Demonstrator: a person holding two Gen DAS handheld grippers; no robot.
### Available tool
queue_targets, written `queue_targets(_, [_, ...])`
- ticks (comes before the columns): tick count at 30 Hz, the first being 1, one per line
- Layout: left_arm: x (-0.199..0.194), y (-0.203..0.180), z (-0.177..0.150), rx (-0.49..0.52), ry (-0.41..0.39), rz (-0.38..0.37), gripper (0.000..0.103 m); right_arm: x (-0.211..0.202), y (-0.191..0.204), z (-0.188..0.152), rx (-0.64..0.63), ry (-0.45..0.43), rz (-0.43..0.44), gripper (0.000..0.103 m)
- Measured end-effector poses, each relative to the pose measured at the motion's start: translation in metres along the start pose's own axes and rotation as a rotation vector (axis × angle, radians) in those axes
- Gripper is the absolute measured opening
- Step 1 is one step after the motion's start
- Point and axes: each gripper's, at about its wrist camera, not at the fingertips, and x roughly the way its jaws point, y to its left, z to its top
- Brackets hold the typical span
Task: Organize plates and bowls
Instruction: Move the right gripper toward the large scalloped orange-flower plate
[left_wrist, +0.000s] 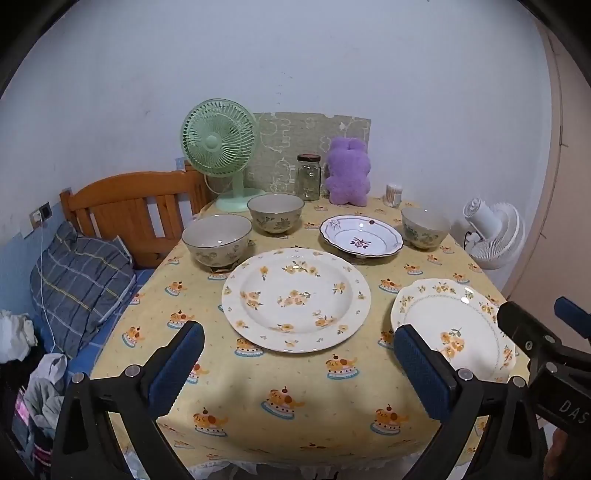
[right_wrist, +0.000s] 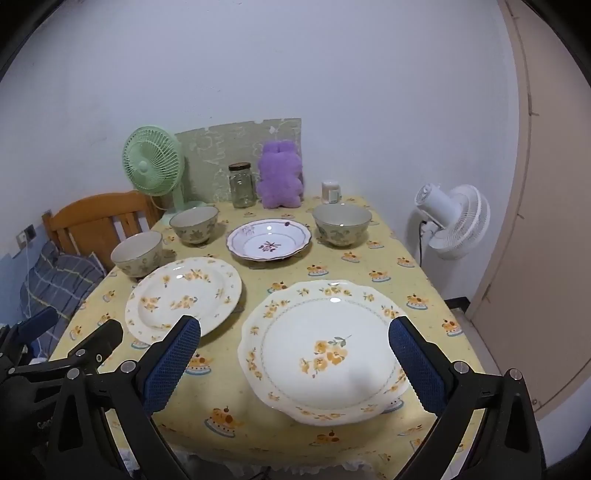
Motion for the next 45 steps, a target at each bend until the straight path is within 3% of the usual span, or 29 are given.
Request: queue_targets(45, [0.006, -0.008, 0.007, -0.014, -0.013, -0.005, 0.103, 0.011, -0.009, 0.001, -0.002, 0.013, -0.019, 0.103])
